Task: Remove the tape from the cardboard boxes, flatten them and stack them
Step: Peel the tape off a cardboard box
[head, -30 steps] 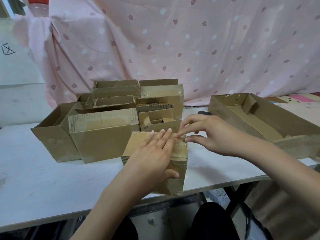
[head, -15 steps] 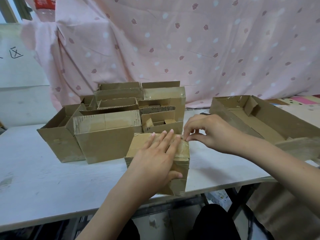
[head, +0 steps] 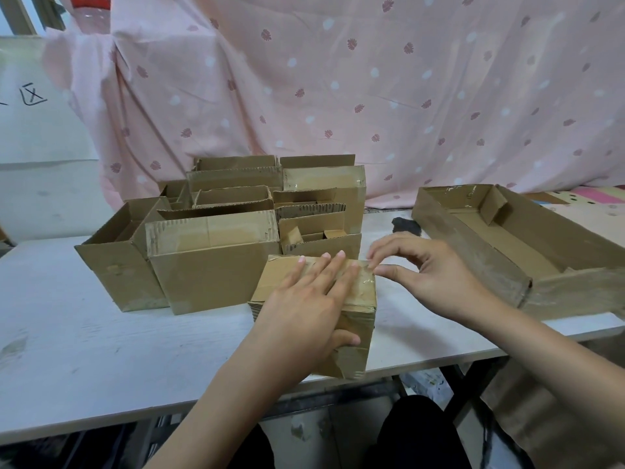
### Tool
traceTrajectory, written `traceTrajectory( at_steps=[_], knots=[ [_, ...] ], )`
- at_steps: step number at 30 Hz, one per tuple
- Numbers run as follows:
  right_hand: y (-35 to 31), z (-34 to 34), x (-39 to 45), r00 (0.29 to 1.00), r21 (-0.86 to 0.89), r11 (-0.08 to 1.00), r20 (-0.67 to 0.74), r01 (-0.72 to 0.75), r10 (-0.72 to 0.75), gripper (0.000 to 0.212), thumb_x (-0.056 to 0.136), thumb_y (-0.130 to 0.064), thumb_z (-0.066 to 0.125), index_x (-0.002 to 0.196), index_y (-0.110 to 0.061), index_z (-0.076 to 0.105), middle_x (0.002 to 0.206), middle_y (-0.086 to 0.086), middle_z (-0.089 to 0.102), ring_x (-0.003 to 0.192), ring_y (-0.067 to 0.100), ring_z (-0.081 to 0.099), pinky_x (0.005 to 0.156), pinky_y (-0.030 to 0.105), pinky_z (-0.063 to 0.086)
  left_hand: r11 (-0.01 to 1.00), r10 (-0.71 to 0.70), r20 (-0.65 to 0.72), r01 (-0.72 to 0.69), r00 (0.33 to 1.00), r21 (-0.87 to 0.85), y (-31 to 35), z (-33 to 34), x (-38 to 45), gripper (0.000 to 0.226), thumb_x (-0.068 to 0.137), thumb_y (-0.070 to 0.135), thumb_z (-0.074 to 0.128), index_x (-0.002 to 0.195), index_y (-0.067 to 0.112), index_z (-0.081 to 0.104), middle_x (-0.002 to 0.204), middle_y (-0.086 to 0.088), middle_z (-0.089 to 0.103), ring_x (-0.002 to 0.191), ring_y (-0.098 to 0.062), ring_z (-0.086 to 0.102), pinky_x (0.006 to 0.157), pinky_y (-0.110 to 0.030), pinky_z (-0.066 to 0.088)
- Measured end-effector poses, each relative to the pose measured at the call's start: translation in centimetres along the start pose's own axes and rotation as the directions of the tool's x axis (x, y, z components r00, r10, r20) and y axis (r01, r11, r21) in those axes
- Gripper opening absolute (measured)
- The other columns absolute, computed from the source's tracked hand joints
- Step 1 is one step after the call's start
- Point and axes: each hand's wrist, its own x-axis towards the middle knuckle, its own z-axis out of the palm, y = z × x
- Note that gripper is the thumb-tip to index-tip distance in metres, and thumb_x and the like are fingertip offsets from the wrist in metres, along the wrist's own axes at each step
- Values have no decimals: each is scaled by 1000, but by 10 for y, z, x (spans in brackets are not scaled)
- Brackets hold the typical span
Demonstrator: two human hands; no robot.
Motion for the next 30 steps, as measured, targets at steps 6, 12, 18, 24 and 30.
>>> traceTrajectory(
  at_steps=[6, 12, 18, 24, 30],
  knots=[
    [-12, -17, 11, 966, -361, 904, 199, 228, -165, 18, 91, -30, 69, 106, -33, 77, 120, -24, 66, 123, 5, 49, 101, 21, 41, 1000, 1, 10, -1, 1000, 20, 1, -1, 1, 95, 94, 66, 40, 156, 22, -15, 164, 2, -20, 151, -14, -15, 123, -37, -7],
    [-16, -18, 20, 914, -464, 803, 330, 373, -234, 9, 87, -15, 77, 91, -23, 78, 103, -19, 69, 101, 8, 49, 89, 7, 34, 1000, 0, 10, 0, 1000, 5, 1, -2, 3, 95, 93, 66, 43, 157, 23, -13, 164, 3, -18, 151, -13, -14, 123, -36, -8],
    [-14, -16, 17, 943, -338, 905, 293, 258, -160, 10, 91, -14, 72, 86, -22, 73, 99, -18, 65, 104, 7, 55, 91, 23, 43, 1000, 1, 16, -1, 1000, -10, 0, -2, 2, 96, 92, 66, 44, 157, 24, -13, 164, 3, -18, 151, -12, -15, 123, -35, -9],
    [-10, -20, 8, 968, -102, 994, 251, 30, -3, 15, 90, -11, 72, 84, -24, 73, 100, -15, 69, 106, 14, 61, 96, 26, 44, 1000, 5, 12, -5, 1000, -25, 1, -2, 1, 94, 93, 65, 44, 157, 25, -12, 164, 3, -19, 151, -13, -14, 123, -35, -8],
    [-19, -18, 5, 966, -193, 981, 256, 32, 19, 35, 90, -23, 73, 115, -47, 67, 103, -20, 66, 103, 5, 54, 97, 20, 42, 1000, 5, 8, -4, 1000, -20, -1, -1, 1, 95, 93, 65, 44, 157, 24, -13, 164, 3, -19, 151, -13, -15, 123, -35, -8]
  ],
)
